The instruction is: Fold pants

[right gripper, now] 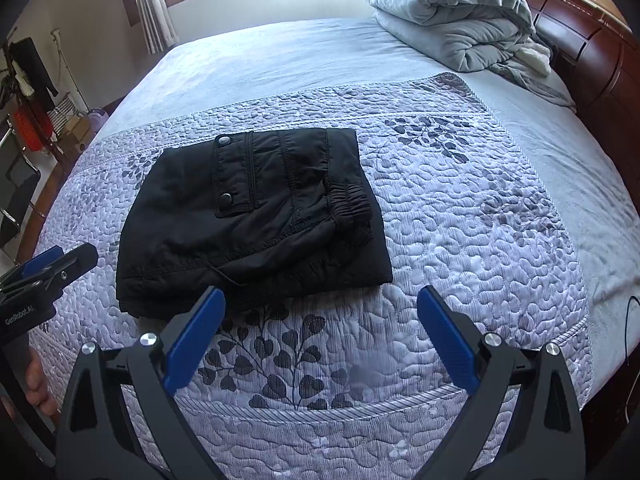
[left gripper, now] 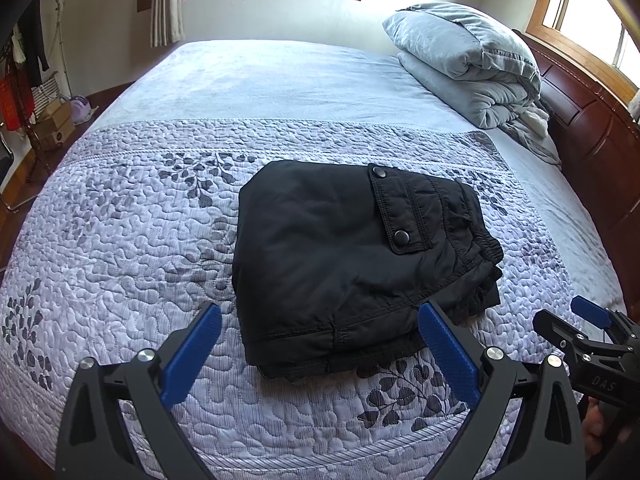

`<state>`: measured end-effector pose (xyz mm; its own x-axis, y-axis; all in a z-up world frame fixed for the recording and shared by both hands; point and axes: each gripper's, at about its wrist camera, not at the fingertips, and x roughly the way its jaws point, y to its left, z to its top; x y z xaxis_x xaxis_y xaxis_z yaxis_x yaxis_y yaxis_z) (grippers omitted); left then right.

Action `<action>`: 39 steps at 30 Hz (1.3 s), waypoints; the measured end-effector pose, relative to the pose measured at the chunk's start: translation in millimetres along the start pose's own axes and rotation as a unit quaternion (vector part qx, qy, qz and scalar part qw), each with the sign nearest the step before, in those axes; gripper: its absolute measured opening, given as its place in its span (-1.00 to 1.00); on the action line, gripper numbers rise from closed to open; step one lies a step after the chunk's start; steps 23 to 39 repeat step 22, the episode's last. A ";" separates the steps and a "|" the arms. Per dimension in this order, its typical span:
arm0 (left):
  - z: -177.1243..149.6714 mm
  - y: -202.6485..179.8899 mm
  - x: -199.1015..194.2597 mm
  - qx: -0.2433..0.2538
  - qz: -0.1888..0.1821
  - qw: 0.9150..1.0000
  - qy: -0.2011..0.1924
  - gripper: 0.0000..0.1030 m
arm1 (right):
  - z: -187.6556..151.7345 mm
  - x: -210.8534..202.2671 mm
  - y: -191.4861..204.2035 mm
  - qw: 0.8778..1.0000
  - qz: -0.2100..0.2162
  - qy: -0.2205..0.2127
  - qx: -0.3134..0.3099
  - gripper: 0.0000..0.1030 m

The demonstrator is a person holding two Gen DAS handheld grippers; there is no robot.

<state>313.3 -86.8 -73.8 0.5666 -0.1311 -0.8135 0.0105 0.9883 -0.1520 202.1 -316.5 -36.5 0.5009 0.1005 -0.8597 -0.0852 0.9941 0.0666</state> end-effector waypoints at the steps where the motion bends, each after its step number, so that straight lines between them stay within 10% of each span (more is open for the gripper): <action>1: -0.2 0.0 0.0 0.000 -0.003 1.000 -0.001 0.93 | -0.2 0.0 -0.1 1.000 -0.001 0.000 0.000 0.87; 39: -0.3 4.1 -1.2 -0.020 -0.024 1.000 -0.001 0.93 | 0.2 5.3 -4.4 1.000 -0.002 0.008 0.003 0.87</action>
